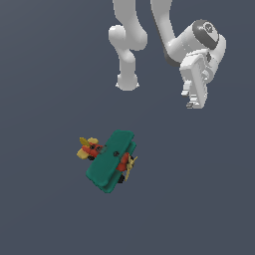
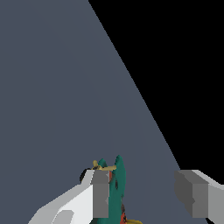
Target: Pick up the object and move it to a goal position.
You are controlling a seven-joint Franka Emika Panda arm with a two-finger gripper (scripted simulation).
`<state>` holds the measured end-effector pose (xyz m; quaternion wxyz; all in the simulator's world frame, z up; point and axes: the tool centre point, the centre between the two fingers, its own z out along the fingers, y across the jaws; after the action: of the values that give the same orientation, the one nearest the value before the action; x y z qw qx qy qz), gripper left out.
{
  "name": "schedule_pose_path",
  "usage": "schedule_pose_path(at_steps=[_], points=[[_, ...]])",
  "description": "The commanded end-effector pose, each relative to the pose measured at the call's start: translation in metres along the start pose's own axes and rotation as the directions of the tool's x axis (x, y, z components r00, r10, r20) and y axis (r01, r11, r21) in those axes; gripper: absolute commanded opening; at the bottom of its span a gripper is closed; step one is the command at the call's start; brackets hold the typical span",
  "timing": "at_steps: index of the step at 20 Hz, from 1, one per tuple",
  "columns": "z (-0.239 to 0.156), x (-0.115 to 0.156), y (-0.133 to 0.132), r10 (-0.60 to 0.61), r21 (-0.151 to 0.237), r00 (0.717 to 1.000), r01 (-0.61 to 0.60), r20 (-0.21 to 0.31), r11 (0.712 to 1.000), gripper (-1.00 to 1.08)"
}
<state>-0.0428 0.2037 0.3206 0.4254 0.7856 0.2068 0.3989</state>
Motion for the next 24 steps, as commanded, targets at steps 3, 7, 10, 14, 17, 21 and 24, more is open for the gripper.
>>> schedule_pose_path(at_steps=[3, 7, 10, 14, 17, 21, 24], points=[[0.031, -0.029, -0.014, -0.053, -0.042, 0.998, 0.054, 0.030, 0.998, 0.28], [0.058, -0.060, -0.024, -0.099, -0.074, 0.993, 0.104, 0.064, 0.992, 0.28], [0.079, -0.085, -0.030, -0.132, -0.095, 0.987, 0.141, 0.093, 0.985, 0.28], [0.103, -0.117, -0.035, -0.171, -0.118, 0.977, 0.187, 0.131, 0.975, 0.28], [0.117, -0.138, -0.037, -0.193, -0.130, 0.969, 0.214, 0.155, 0.968, 0.28], [0.131, -0.160, -0.038, -0.215, -0.141, 0.960, 0.242, 0.181, 0.960, 0.28], [0.137, -0.172, -0.039, -0.226, -0.145, 0.954, 0.256, 0.194, 0.956, 0.28]])
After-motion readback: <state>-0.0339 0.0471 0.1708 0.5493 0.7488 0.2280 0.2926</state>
